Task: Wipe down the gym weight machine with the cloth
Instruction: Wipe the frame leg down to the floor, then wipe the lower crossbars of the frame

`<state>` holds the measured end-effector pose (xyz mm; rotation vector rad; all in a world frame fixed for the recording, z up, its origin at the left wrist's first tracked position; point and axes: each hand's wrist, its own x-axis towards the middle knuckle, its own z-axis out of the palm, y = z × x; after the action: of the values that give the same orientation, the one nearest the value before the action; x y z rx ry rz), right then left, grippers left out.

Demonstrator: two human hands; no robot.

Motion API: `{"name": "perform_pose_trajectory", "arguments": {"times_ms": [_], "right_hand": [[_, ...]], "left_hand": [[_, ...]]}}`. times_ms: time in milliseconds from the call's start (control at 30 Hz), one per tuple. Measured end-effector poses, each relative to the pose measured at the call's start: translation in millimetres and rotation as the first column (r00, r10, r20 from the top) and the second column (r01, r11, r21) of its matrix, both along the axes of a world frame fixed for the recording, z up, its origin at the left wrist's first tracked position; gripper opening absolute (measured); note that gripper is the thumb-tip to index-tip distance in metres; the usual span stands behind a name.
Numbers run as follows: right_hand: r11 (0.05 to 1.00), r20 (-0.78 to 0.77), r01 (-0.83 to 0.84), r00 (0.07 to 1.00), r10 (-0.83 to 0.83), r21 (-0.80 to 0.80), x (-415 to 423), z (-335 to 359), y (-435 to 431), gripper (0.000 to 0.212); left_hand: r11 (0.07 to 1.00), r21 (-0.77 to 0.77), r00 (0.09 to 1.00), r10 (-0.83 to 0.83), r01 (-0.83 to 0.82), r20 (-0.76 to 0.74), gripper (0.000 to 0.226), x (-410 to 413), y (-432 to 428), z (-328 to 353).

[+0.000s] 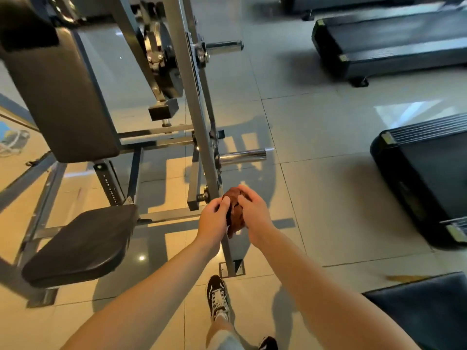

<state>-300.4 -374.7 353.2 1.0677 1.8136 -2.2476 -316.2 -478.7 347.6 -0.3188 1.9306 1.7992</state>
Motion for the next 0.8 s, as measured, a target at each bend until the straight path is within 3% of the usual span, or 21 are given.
{"name": "perform_pose_trajectory", "arguments": {"times_ms": [233,800], "right_hand": [[0.971,-0.048,-0.151,0.986,0.162,0.183,-46.0,49.1,5.9,0.026],[0.88,-0.086,-0.421,0.89,0.447,0.218,-156.0,40.7,71.5,0.024]], "left_hand": [[0.995,0.041,0.992,0.09,-0.087,-0.091,0.028,-43.5,3.4,55.8],[0.936,0.062,0.936,0.349,-0.345,-0.052,0.023,-136.8,61.0,47.9]]}}
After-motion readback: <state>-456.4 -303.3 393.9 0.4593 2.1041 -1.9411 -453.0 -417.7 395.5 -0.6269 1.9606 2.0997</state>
